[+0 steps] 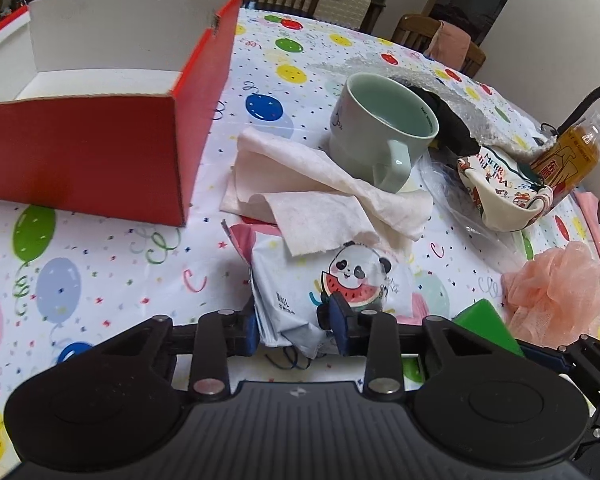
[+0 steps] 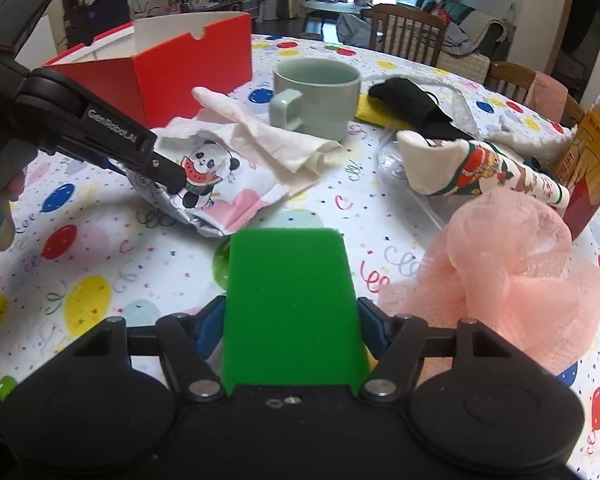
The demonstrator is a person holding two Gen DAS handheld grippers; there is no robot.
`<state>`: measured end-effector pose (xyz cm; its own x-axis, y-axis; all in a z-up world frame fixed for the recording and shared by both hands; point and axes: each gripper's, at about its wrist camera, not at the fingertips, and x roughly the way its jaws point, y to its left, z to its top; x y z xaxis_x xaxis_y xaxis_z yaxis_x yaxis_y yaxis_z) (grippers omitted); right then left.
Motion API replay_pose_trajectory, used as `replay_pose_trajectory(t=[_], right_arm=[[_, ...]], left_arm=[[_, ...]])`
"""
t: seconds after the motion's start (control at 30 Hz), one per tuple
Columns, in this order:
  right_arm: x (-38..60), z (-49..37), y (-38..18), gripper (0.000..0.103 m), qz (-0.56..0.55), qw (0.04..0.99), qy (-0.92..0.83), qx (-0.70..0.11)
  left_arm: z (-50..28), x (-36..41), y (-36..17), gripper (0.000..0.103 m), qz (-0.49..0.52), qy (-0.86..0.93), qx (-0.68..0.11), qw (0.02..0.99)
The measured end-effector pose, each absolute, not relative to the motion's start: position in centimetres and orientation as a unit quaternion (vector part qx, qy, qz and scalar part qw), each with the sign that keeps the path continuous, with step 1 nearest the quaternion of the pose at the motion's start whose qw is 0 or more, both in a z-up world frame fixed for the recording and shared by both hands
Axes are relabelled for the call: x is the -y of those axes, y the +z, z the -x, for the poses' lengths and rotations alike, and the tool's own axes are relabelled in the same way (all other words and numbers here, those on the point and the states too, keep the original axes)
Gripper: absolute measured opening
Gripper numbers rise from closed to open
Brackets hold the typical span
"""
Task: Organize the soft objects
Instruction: 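Grasp the green sponge with the right gripper while the left gripper grasps the panda wipe pack, then carry the sponge and wipe pack into the red box and open both grippers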
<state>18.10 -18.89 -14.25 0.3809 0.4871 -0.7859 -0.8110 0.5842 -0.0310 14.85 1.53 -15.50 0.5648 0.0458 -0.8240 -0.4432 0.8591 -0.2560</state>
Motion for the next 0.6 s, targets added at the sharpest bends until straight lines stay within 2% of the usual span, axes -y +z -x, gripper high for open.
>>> replay_pose_trajectory(t=[0.07, 0.6], right_arm=[[19.0, -17.7, -13.7, 0.067, 0.209, 0.799, 0.415, -0.383], [18.7, -17.1, -7.7, 0.065, 0.176, 0.79, 0.474, -0.347]], left_arm=[[-14.1, -1.7, -14.9, 0.028, 0.224, 0.146, -0.442, 0.856], [-9.3, -3.1, -10.7, 0.018, 0.216, 0.154, -0.431, 0.862]])
